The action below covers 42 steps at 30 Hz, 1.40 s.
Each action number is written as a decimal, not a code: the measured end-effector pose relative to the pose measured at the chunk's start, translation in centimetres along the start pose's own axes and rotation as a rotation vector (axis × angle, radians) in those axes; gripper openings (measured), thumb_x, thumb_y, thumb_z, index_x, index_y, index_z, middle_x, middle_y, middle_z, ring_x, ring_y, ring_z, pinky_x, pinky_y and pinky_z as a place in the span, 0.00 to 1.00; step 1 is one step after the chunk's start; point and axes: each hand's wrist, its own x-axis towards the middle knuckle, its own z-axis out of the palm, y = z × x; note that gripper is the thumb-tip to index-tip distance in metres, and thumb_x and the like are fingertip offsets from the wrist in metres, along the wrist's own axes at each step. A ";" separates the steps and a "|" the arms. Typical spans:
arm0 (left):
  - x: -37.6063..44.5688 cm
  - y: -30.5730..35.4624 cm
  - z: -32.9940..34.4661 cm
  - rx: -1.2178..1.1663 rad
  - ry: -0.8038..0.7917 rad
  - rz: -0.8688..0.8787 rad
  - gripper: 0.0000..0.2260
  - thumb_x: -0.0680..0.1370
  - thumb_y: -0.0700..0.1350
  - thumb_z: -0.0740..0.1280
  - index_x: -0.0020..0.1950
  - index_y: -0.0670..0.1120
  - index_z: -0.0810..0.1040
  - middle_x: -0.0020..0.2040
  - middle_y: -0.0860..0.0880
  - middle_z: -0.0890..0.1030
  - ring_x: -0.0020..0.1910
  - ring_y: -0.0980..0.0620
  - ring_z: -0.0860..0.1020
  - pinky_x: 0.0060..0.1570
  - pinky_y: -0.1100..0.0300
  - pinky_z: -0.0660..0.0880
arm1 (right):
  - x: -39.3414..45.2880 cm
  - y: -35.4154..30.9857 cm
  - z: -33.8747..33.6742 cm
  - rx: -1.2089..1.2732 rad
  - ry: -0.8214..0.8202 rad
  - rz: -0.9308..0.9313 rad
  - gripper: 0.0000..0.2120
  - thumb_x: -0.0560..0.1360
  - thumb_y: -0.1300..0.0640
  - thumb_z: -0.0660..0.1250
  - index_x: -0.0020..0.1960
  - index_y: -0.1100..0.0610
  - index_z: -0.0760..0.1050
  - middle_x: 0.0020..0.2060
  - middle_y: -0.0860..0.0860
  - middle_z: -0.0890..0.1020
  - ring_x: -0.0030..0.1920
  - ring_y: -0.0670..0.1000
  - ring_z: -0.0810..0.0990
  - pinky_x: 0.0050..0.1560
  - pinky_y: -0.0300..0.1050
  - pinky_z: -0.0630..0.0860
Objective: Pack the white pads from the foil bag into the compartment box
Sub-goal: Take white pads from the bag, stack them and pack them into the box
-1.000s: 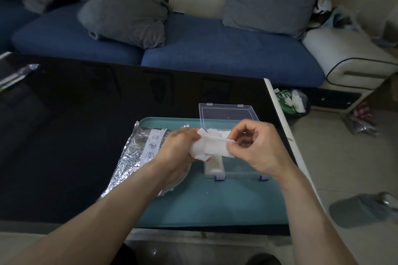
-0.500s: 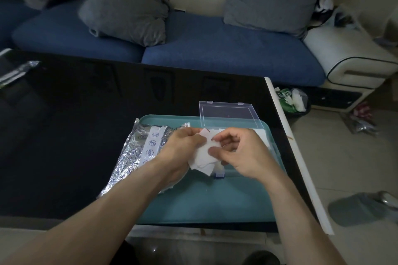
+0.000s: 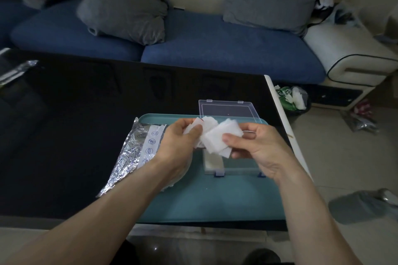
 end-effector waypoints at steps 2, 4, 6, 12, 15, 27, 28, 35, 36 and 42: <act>0.0 0.1 -0.1 -0.029 -0.046 -0.015 0.07 0.82 0.35 0.61 0.58 0.34 0.75 0.49 0.39 0.81 0.35 0.54 0.82 0.33 0.64 0.78 | 0.0 -0.1 -0.8 0.084 0.026 -0.024 0.24 0.61 0.59 0.78 0.55 0.62 0.80 0.44 0.56 0.87 0.40 0.54 0.87 0.35 0.40 0.83; -0.1 0.3 -0.2 -0.099 -0.149 -0.087 0.07 0.83 0.37 0.60 0.55 0.35 0.75 0.48 0.36 0.81 0.37 0.46 0.81 0.34 0.58 0.78 | 0.2 0.2 -1.1 0.132 0.025 -0.031 0.22 0.62 0.60 0.77 0.54 0.63 0.79 0.46 0.58 0.87 0.42 0.54 0.87 0.37 0.41 0.83; -0.2 0.4 -0.2 -0.107 -0.272 -0.160 0.09 0.84 0.40 0.60 0.55 0.36 0.77 0.47 0.36 0.81 0.39 0.42 0.79 0.33 0.55 0.75 | 0.3 0.4 -1.0 0.176 0.010 -0.037 0.18 0.65 0.64 0.76 0.54 0.63 0.79 0.47 0.59 0.86 0.43 0.55 0.87 0.39 0.43 0.84; -0.2 -0.7 -0.2 0.158 -0.286 -0.123 0.06 0.76 0.45 0.71 0.49 0.43 0.81 0.44 0.36 0.82 0.39 0.45 0.78 0.39 0.52 0.74 | 0.2 0.3 -0.1 0.274 -0.033 -0.050 0.19 0.73 0.74 0.69 0.59 0.60 0.74 0.49 0.62 0.81 0.39 0.57 0.85 0.39 0.46 0.84; -0.2 -0.5 -0.4 0.213 -0.294 -0.042 0.03 0.79 0.39 0.69 0.52 0.44 0.79 0.38 0.40 0.82 0.32 0.51 0.80 0.32 0.61 0.75 | 0.2 0.3 -0.4 0.137 -0.096 -0.099 0.27 0.73 0.75 0.69 0.64 0.50 0.75 0.54 0.62 0.79 0.46 0.59 0.86 0.48 0.54 0.83; -0.3 0.5 -1.0 0.447 -0.321 0.181 0.04 0.78 0.45 0.71 0.49 0.46 0.81 0.35 0.51 0.82 0.25 0.58 0.75 0.23 0.69 0.67 | 0.3 1.0 1.0 -0.045 0.156 -0.133 0.11 0.76 0.57 0.73 0.56 0.58 0.79 0.46 0.52 0.87 0.43 0.51 0.87 0.39 0.45 0.81; -0.3 0.5 -0.9 0.405 -0.289 0.162 0.05 0.78 0.46 0.71 0.48 0.44 0.80 0.36 0.49 0.82 0.24 0.56 0.75 0.22 0.67 0.67 | 0.4 1.1 1.0 -0.074 0.146 -0.136 0.11 0.76 0.56 0.74 0.56 0.57 0.79 0.45 0.51 0.87 0.43 0.50 0.87 0.38 0.43 0.80; -0.4 1.3 -1.0 0.333 -0.265 0.090 0.07 0.79 0.44 0.69 0.44 0.42 0.80 0.32 0.52 0.81 0.22 0.54 0.72 0.19 0.66 0.64 | 0.7 1.4 0.7 -0.112 0.156 -0.207 0.09 0.75 0.52 0.74 0.52 0.55 0.82 0.43 0.49 0.87 0.41 0.44 0.84 0.35 0.37 0.76; -0.5 1.4 -1.0 0.333 -0.268 0.084 0.07 0.79 0.44 0.69 0.45 0.41 0.80 0.32 0.51 0.81 0.22 0.54 0.72 0.18 0.66 0.64 | 0.8 1.5 0.7 -0.098 0.171 -0.213 0.09 0.75 0.52 0.74 0.52 0.55 0.83 0.44 0.49 0.87 0.41 0.44 0.84 0.35 0.37 0.76; 0.1 1.1 -1.5 0.460 -0.267 0.127 0.07 0.78 0.46 0.71 0.43 0.43 0.81 0.30 0.53 0.78 0.23 0.55 0.70 0.21 0.67 0.65 | 0.7 1.3 0.5 -0.159 0.031 -0.259 0.11 0.77 0.56 0.72 0.59 0.52 0.80 0.49 0.49 0.85 0.43 0.44 0.84 0.36 0.36 0.77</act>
